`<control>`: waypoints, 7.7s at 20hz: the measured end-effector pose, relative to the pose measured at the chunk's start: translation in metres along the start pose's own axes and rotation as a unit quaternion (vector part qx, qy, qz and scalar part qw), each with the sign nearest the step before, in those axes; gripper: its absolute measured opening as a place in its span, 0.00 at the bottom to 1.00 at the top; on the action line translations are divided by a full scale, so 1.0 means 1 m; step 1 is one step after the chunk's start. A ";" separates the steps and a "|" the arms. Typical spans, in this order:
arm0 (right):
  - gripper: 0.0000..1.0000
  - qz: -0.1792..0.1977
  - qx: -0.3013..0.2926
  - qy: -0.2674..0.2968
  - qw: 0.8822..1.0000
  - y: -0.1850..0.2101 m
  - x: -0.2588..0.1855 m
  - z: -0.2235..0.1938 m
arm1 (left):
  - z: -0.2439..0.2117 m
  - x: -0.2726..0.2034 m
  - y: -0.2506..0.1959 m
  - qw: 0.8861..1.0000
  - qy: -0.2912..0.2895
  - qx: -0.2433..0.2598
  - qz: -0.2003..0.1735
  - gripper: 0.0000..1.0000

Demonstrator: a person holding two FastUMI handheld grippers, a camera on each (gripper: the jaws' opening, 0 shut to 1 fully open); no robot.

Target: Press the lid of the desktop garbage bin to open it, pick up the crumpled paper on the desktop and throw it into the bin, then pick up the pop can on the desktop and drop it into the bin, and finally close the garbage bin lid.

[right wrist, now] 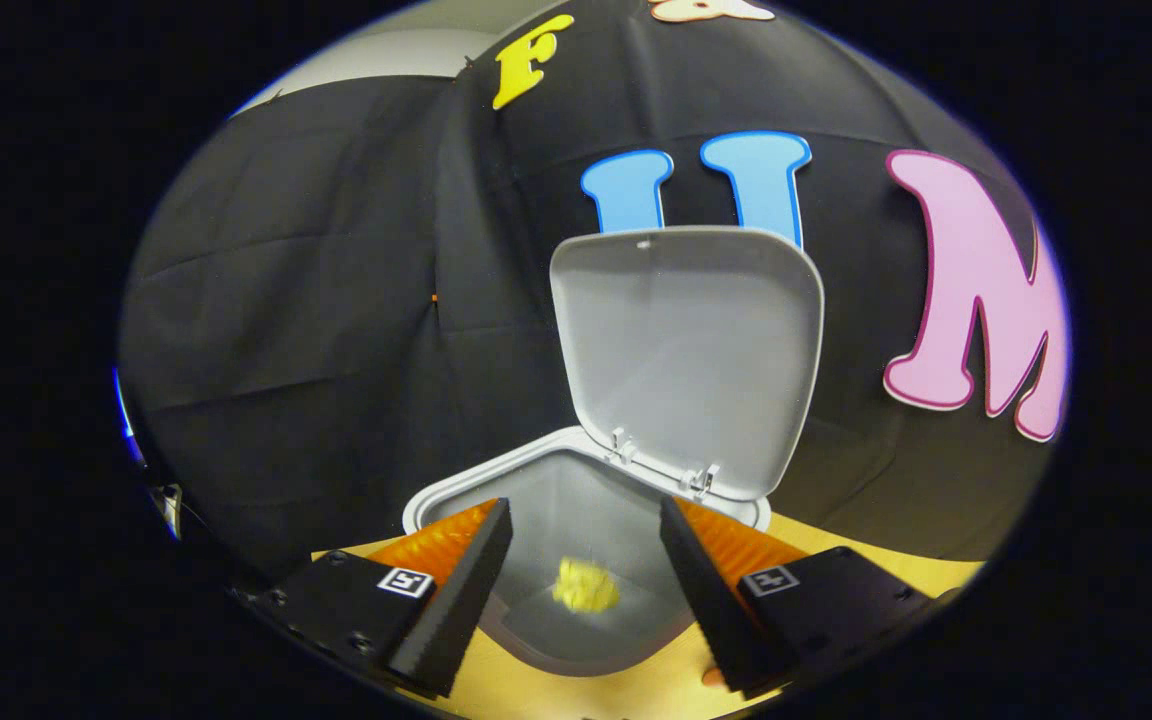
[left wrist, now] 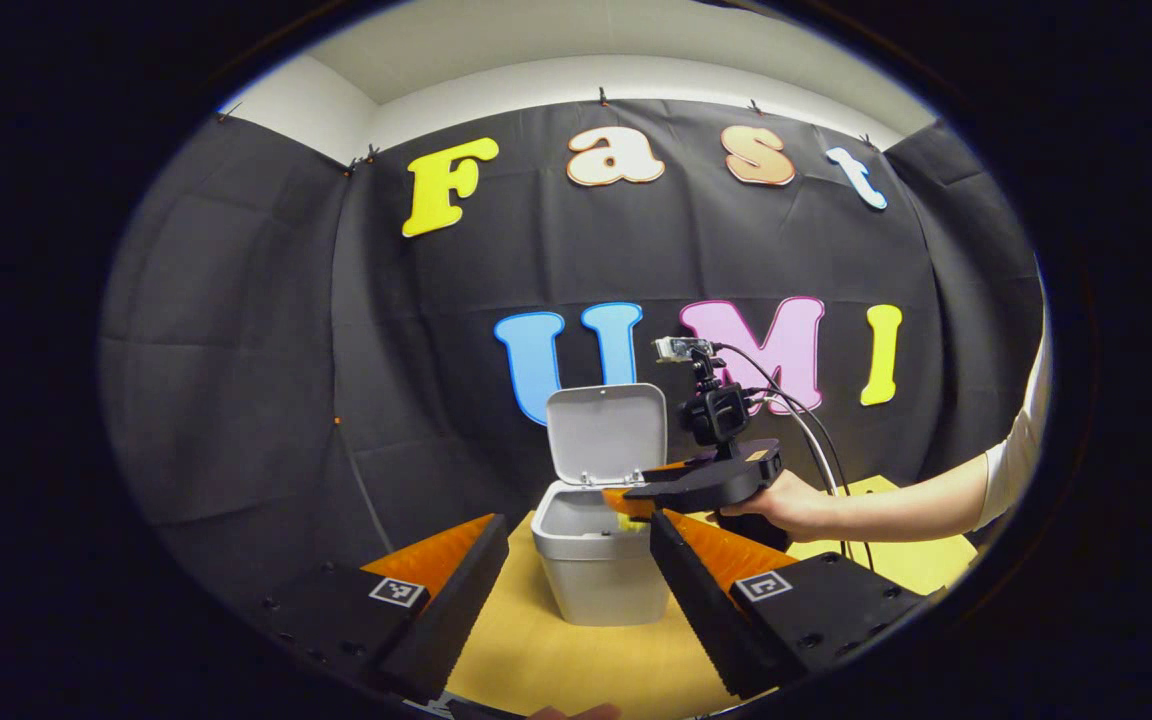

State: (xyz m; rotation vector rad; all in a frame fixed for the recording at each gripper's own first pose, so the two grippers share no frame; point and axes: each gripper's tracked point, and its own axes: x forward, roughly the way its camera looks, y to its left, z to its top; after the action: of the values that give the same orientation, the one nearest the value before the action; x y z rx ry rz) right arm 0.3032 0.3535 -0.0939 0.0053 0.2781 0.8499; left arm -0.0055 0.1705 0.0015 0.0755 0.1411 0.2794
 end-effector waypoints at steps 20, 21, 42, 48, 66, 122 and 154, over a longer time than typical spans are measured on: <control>0.96 -0.254 0.008 0.027 0.967 -0.230 -0.277 -0.033 | -0.159 0.189 -0.237 0.978 0.097 -0.031 -0.183 0.96; 0.96 -0.261 0.007 0.033 0.965 -0.236 -0.286 -0.039 | -0.173 0.202 -0.243 0.976 0.109 -0.040 -0.183 0.97; 0.97 -0.252 0.066 0.114 0.959 -0.262 -0.278 -0.120 | -0.354 0.312 -0.281 0.949 0.272 -0.001 -0.158 0.90; 0.96 -0.253 0.069 0.110 0.959 -0.252 -0.283 -0.119 | -0.304 0.299 -0.284 0.957 0.227 0.005 -0.181 0.87; 0.96 -0.244 0.036 0.061 0.967 -0.183 -0.298 -0.080 | -0.020 0.241 -0.131 0.995 0.023 0.023 -0.096 0.87; 0.96 -0.245 0.061 0.030 0.967 -0.177 -0.311 -0.101 | 0.015 0.316 -0.004 0.997 0.053 -0.018 -0.058 0.95; 0.96 -0.231 0.056 0.052 0.970 -0.158 -0.318 -0.124 | -0.133 0.244 -0.023 0.978 0.174 0.002 -0.113 0.98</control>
State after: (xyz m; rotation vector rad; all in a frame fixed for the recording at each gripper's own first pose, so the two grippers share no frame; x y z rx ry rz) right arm 0.1905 0.0002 -0.1549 0.0013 0.4080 0.3693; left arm 0.2128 0.2242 -0.1629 0.0132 0.4957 0.0627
